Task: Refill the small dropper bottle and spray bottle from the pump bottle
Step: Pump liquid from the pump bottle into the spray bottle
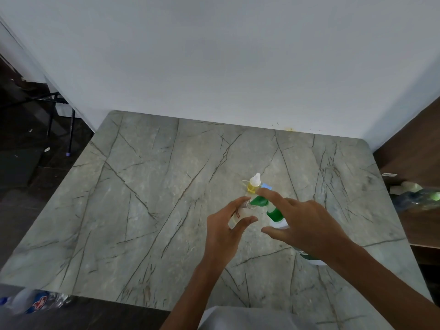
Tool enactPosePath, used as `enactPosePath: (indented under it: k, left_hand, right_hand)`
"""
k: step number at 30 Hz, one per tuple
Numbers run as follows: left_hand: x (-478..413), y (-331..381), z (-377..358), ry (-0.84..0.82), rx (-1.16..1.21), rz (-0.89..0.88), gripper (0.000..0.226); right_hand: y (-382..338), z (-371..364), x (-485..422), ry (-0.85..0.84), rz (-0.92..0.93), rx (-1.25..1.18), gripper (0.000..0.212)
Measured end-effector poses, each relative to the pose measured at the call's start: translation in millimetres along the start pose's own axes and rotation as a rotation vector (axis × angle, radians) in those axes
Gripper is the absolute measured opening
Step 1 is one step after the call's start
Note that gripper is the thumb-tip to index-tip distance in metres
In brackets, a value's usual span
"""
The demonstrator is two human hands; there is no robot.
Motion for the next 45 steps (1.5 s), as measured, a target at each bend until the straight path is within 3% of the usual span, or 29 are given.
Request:
enactPosePath:
  k: [16,26,38,42,45]
  left_hand:
    - [1.7,-3.4,-1.4,-0.003,-0.05,-0.026,0.04]
    - [2.3,-1.6,0.3,0.003,-0.045,-0.023,0.039]
    - [4.2,0.2,-2.2,-0.027,-0.062,-0.02,0.041]
    - [5.0,-1.3,-3.3,-0.028,-0.059,-0.012,0.041]
    - [5.9,-1.7,-1.5,-0.01,-0.047,-0.005,0.04]
  right_hand:
    - [-0.1,-2.1,1.4,0.045,0.03,-0.01,0.061]
    - [-4.4,1.9,2.3,-0.004,0.011,0.038,0.076]
    - [-5.6,5.1,3.1,0.148,0.11,0.033,0.065]
    - [-3.7,3.8,1.2,-0.021,0.021,0.081,0.064]
    - [-3.4,3.8,2.5,-0.058,0.001,0.082,0.071]
Point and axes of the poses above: each hand's wrist, its own x-axis away from the middle knuckle, its own z-axis out of the back of the hand, y = z × x, the point moved 4 cm from there along -x, towards the middle knuckle, and after that the axes turned 9 degrees about -y, right-handed, at the moved point
